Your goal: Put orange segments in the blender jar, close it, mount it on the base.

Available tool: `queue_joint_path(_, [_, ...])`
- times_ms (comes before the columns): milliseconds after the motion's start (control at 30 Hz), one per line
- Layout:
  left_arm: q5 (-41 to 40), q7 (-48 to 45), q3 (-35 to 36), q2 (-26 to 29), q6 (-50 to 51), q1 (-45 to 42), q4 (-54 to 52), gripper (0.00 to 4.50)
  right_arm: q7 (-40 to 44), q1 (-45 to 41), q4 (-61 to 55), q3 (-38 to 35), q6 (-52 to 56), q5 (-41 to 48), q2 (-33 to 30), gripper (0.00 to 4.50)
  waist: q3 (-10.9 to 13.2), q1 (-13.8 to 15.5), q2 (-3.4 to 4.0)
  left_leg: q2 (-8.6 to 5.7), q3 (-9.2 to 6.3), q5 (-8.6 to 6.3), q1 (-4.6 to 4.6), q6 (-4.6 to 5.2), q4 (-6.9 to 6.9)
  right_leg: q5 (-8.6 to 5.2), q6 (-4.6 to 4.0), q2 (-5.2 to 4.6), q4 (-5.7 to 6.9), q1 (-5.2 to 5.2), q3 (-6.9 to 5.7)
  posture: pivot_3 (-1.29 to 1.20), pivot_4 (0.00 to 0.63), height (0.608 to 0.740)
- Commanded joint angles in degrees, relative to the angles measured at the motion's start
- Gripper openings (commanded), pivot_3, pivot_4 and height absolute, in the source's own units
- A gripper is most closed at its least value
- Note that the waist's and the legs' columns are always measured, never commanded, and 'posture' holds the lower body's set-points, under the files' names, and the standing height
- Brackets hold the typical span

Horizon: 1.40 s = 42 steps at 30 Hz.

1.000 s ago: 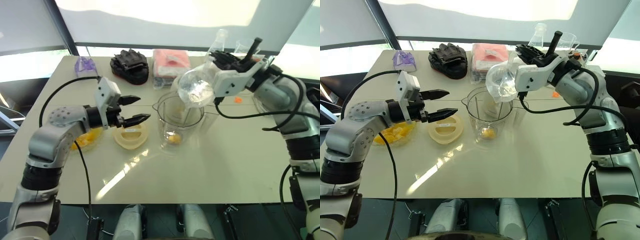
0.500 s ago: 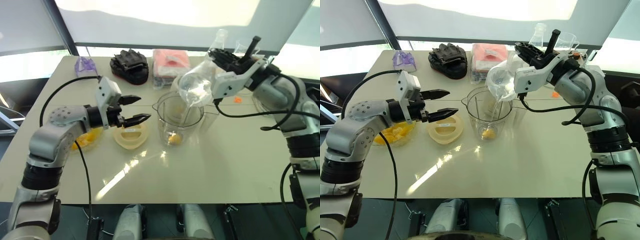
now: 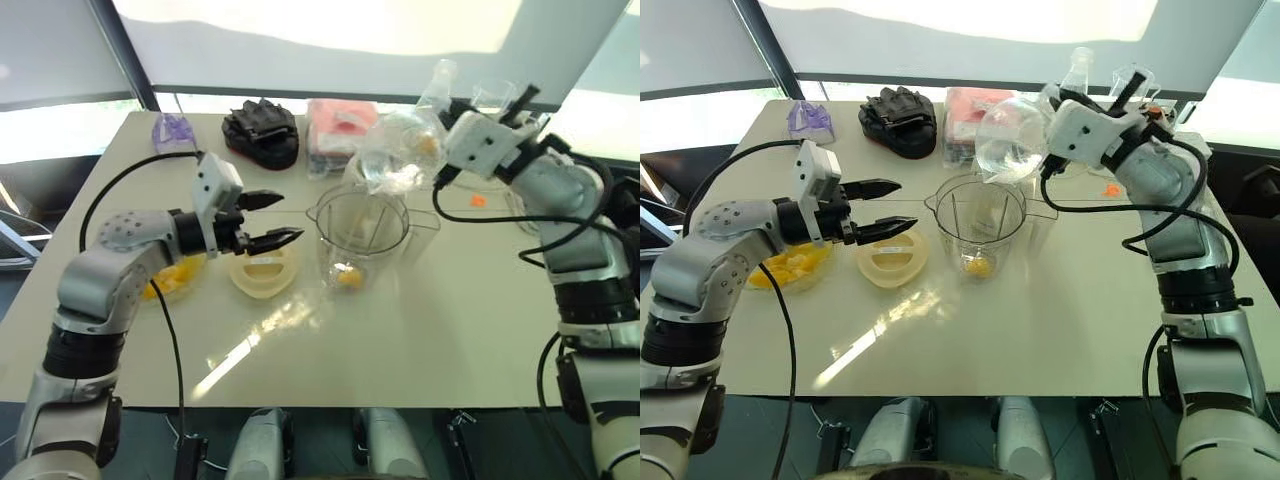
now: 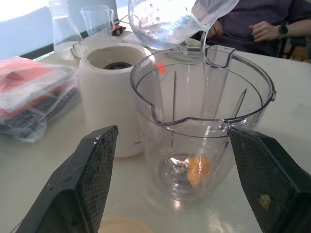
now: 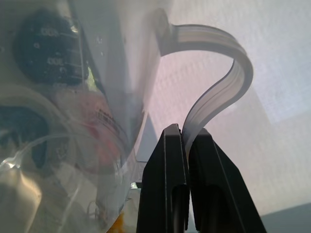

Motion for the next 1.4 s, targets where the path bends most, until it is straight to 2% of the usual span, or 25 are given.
queue_joint_path(33, [-2.23,-2.14,1.34,0.98,0.49,-2.27,-1.73,3.78,2.59,2.81,-9.64,-7.71,13.66,12.25,1.75,0.10,0.00,-0.07,0.00,-0.01,-0.06,0.00,0.00,0.00,0.00,0.00,0.00,0.00,0.00,0.00,0.00,0.00,0.150,0.740])
queue_joint_path(133, [-3.09,-3.45,1.35,0.88,0.65,-3.22,-1.16,3.78,-0.63,6.56,-16.57,-14.85,26.74,19.55,4.30,0.10,0.00,-0.08,0.00,0.00,-0.13,0.00,0.03,0.00,0.00,0.00,0.00,0.01,0.03,0.00,0.00,0.00,0.150,0.740])
queue_joint_path(233, [-4.85,-3.96,1.75,0.22,1.58,-4.20,-1.07,3.78,-6.38,10.53,-20.47,-21.57,35.01,21.03,5.56,0.10,0.00,-0.07,0.00,-0.01,-0.12,0.00,0.07,0.00,0.00,0.00,0.00,0.01,0.08,0.00,0.00,0.00,0.150,0.740])
queue_joint_path(400, [-6.97,-3.97,2.08,-0.68,2.78,-5.20,-0.42,3.78,-14.91,14.46,-22.75,-30.14,40.44,22.31,7.75,0.10,-0.01,-0.12,0.00,-0.03,-0.09,0.00,0.09,0.01,0.00,-0.03,-0.06,0.00,0.05,0.05,0.04,0.00,0.150,0.740])
queue_joint_path(533, [-7.93,-4.90,1.10,-1.09,3.60,-5.03,-0.95,3.78,-21.02,18.73,-20.54,-34.70,37.74,20.27,9.56,0.10,-0.01,-0.16,0.01,-0.04,-0.10,0.00,0.14,0.01,-0.03,-0.02,-0.04,0.05,0.07,0.04,0.05,0.00,0.150,0.740])
queue_joint_path(833, [-10.37,-4.79,1.39,-0.60,5.79,-2.89,-5.10,3.78,-30.21,24.31,-10.64,-35.62,26.85,17.27,12.73,0.10,-0.01,-0.52,0.02,-0.05,-0.06,0.00,0.23,0.01,-0.08,-0.09,-0.17,0.06,0.07,0.07,0.19,0.00,0.150,0.740])
queue_joint_path(1000, [-12.08,-2.41,2.20,-0.36,7.47,-1.21,-8.28,3.78,-34.28,26.11,-1.91,-31.44,23.62,12.85,12.37,0.10,-0.02,-0.46,0.02,-0.05,-0.08,0.00,0.24,0.01,-0.08,-0.11,-0.19,0.06,0.06,0.08,0.19,0.00,0.150,0.740])
queue_joint_path(1400, [-11.55,2.56,1.95,-1.09,7.25,1.35,-9.88,3.78,-44.73,19.57,21.11,-28.99,15.60,11.76,12.85,0.10,-0.02,-0.62,0.03,-0.10,-0.08,0.00,0.29,0.01,-0.09,-0.11,-0.21,0.07,0.05,0.12,0.26,0.00,0.150,0.740])
